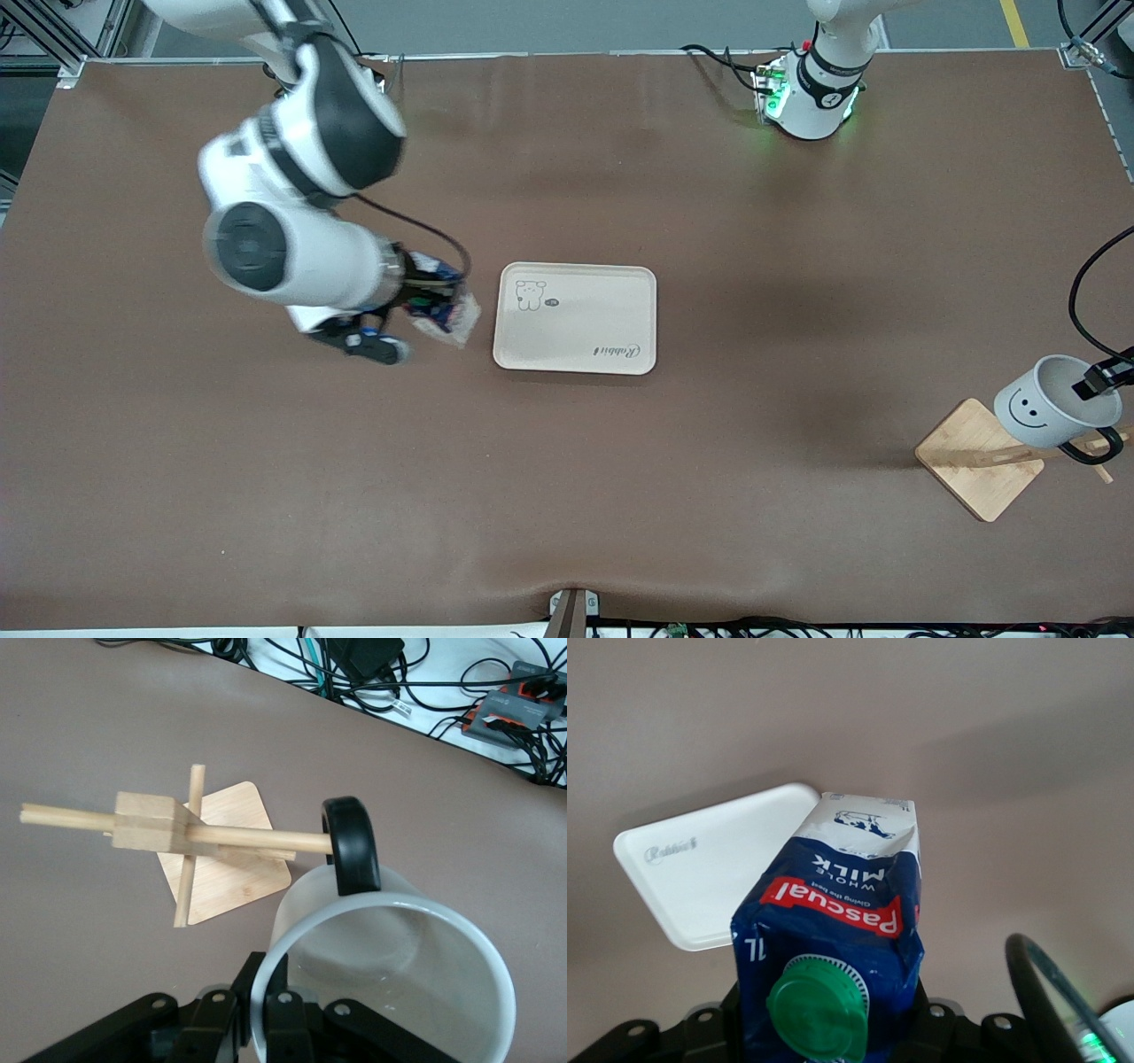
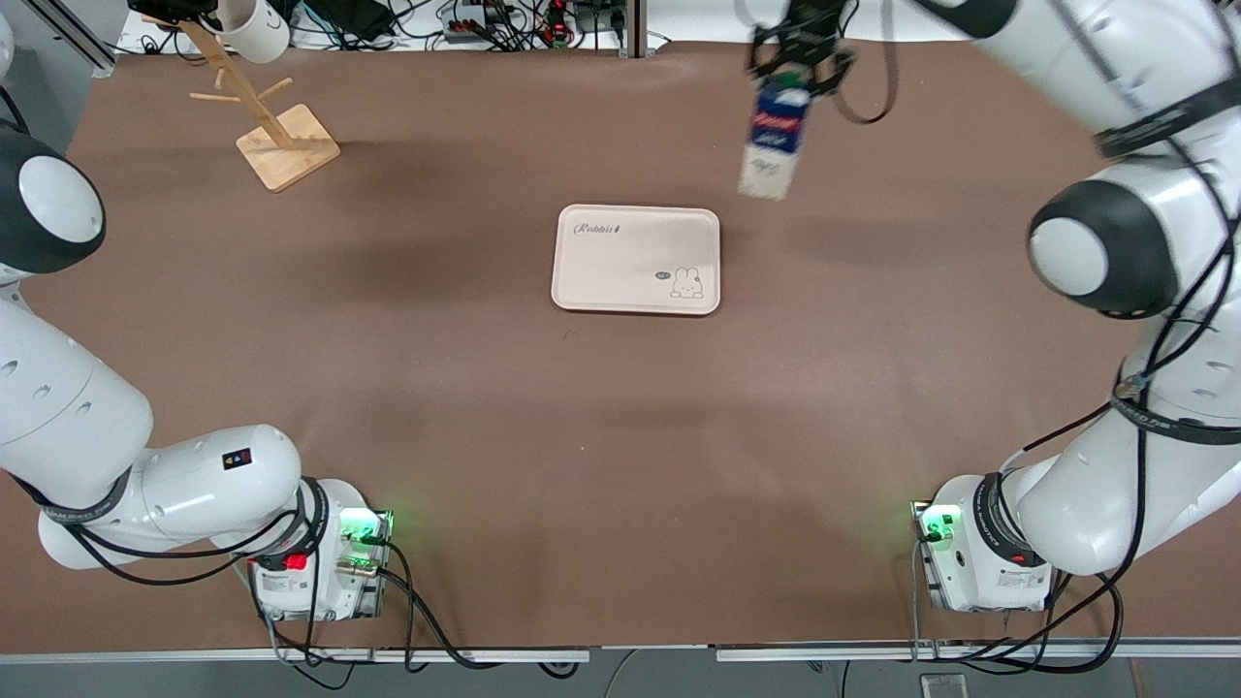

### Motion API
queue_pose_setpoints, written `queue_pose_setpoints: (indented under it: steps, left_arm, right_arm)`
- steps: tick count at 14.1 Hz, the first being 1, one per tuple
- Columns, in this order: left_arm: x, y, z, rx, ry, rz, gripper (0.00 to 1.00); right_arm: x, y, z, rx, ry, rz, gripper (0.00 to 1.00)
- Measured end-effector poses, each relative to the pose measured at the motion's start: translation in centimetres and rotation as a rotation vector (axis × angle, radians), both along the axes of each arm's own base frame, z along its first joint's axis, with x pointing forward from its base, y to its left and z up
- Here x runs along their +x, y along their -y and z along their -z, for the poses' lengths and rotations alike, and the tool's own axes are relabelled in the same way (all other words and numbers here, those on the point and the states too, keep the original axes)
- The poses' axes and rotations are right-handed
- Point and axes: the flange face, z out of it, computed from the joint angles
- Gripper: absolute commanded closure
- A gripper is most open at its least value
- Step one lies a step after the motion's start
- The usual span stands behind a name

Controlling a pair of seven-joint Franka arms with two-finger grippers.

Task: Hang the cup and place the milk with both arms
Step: 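Hang the mug handle on the wooden stand while the right gripper carries milk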

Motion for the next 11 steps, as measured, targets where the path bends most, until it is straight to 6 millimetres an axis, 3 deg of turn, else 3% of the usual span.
queue_pose_setpoints:
  steps: [2,4,7,8,9,10,11]
  left_arm:
    - [0.0,-0.8,0.5,-0.006,-0.005,-0.004,1.00]
    - [0.0,-1.1,0.9,-0.013,-0.011,-0.006,1.00]
    - [0.1,-1.3,1.8,-0.019,-0.027,-0.009,1.00]
    - [0.0,-1.6,2.2,-0.022,-0.038,-0.013,0.83]
    - [-0.2,-1.9,2.6,-0.026,-0.053,-0.017,0.49]
    - [-0.3,-2.1,2.8,-0.029,-0.067,-0.019,0.09]
    - [-0.5,-2.2,2.9,-0.033,-0.082,-0.019,0.00]
  right_arm:
    - [1.2,7.8,-1.1,0.018,0.014,-0.003,1.00]
    - [1.4,14.9,-0.8,0.002,0.016,-0.027,1.00]
    - [0.5,23.7,2.8,0.022,-0.009,-0.095,1.00]
    - [0.1,26.8,4.2,0.038,-0.008,-0.112,1.00]
    - [-0.4,29.8,5.6,0.052,-0.014,-0.116,1.00]
    - [-1.0,32.7,6.9,0.067,-0.016,-0.116,1.00]
    - [-1.6,35.1,8.4,0.082,-0.008,-0.123,1.00]
